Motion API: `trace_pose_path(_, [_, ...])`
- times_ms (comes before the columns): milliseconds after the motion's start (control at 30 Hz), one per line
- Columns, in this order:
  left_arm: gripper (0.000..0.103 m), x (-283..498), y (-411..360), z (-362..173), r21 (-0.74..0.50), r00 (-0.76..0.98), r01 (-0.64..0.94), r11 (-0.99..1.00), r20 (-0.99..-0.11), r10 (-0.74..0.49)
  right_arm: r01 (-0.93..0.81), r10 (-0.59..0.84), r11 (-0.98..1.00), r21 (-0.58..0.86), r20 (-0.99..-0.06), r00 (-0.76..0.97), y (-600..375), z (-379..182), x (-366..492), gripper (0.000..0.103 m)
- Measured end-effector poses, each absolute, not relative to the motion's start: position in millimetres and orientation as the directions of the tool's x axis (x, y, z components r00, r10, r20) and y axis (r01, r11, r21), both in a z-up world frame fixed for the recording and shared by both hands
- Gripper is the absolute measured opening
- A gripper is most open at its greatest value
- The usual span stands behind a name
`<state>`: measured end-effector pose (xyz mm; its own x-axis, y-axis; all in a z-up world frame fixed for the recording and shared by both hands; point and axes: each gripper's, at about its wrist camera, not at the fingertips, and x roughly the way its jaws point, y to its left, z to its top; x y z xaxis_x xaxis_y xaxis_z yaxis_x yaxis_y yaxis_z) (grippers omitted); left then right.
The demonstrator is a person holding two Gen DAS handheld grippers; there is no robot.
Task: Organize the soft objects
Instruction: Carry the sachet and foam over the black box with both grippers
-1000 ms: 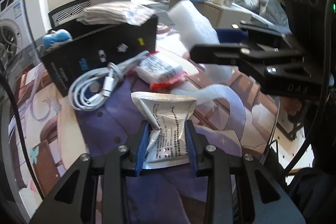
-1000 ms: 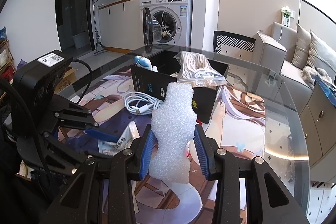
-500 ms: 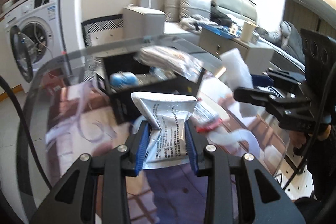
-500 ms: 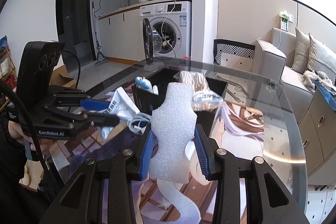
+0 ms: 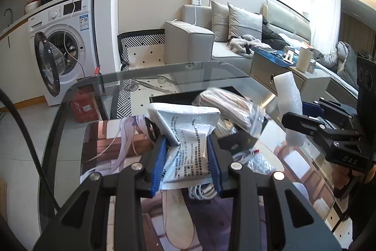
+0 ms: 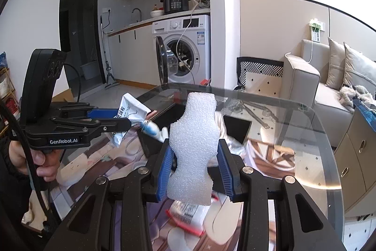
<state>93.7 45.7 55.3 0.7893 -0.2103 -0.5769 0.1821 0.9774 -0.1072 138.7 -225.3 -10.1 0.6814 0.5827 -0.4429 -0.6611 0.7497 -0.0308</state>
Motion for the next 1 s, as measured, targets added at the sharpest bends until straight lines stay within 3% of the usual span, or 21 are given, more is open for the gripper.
trace_pose_path(300, [0.033, 115.4, 38.6, 58.0, -0.077, 0.8, 0.166, 0.983, -0.572, -0.181, -0.64, 0.56, 0.767, -0.047, -0.439, 0.703, -217.9, -6.3, 165.3, 0.038])
trace_pose_path(1000, [0.033, 177.7, 23.1, 43.6, -0.028, 0.779, 0.192, 0.981, -0.604, -0.17, -0.671, 0.535, 0.739, -0.063, -0.551, 0.641, -185.0, -33.5, 235.4, 0.038])
